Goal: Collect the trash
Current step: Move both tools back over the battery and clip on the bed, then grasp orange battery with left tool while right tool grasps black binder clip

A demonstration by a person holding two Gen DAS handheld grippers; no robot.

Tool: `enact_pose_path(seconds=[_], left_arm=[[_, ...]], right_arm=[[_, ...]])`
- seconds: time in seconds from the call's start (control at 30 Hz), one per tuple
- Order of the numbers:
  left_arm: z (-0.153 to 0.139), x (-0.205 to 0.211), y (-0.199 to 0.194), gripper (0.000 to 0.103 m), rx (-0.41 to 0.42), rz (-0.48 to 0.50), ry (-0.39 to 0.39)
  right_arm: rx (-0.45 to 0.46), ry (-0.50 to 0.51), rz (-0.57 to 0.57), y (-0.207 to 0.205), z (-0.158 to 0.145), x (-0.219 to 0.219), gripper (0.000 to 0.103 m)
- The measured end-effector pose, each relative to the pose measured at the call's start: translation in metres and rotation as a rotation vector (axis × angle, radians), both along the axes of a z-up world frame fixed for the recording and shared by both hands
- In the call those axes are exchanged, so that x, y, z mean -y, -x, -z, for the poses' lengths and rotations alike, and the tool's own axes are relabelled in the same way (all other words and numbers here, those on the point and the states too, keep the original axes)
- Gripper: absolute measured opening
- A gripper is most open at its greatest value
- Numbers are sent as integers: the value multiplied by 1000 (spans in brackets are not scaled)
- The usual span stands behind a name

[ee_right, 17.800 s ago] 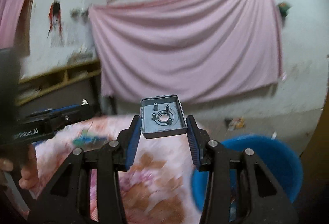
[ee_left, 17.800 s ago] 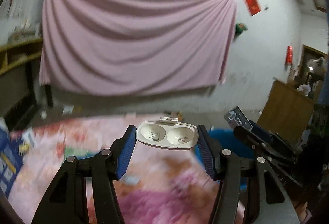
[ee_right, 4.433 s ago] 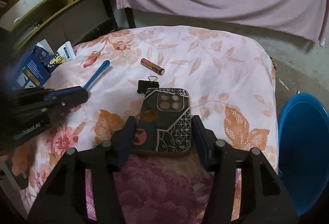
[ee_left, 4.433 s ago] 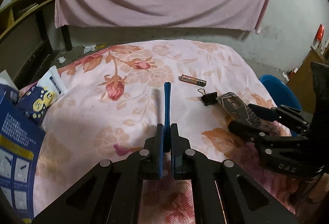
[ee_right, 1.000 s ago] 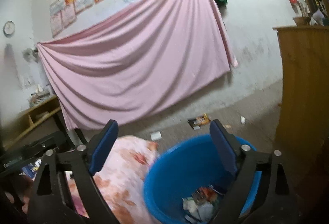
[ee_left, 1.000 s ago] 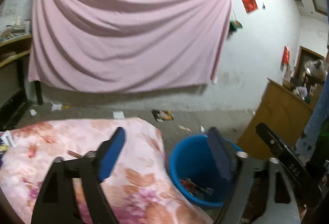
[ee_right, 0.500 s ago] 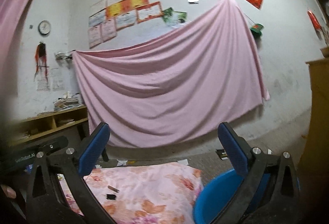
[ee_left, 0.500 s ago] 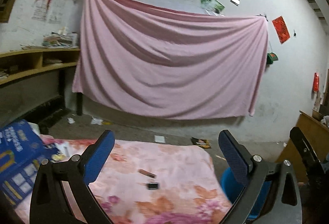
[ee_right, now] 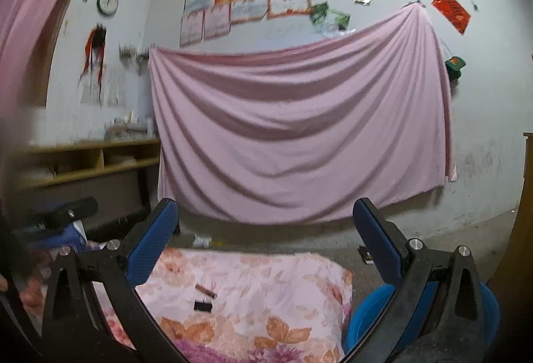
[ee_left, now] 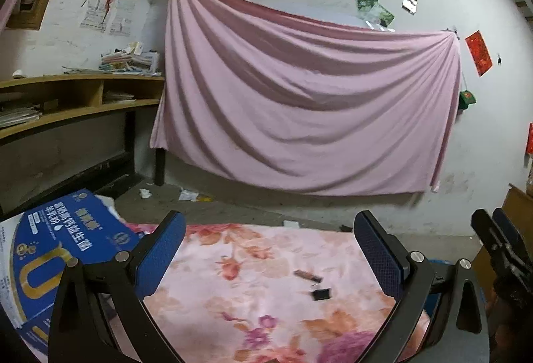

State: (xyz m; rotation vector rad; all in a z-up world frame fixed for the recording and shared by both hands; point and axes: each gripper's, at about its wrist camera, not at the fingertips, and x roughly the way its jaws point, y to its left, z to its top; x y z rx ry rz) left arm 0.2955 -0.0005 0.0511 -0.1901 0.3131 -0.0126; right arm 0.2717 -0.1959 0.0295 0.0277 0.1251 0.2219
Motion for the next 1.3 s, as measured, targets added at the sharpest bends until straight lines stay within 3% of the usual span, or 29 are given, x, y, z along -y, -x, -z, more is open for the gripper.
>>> enact_pose_path(seconds=[0.23,0.63,0.67,0.83,1.07,1.13,1.27,1.3], left_arm=[[29,-15,-21,99,-151,66,11],[61,-17,-57,98,-288,104,-22],[64,-17,-61,97,-299,108,-17],[77,-18,-84,68,-394,126,-11],[93,-17,-107,62,-482,140,-4],[96,-16,-111,58,-493,148,-6],[100,-9,-118,58,-516,178,-10],[101,-6,-121,58,-521,188,-13]], right_arm=[[-224,72,-2,-37,30,-18,103],[-568,112,-116,-90,79,-43,103],[-605,111,-136,-95,84,-45,99],[-760,112,-239,-118,105,-62,91],[-836,223,-293,-125,124,-99,89],[-856,212,-296,-132,128,-100,85],[-878,154,-286,-137,130,-89,51],[-882,141,-289,-138,130,-86,52]])
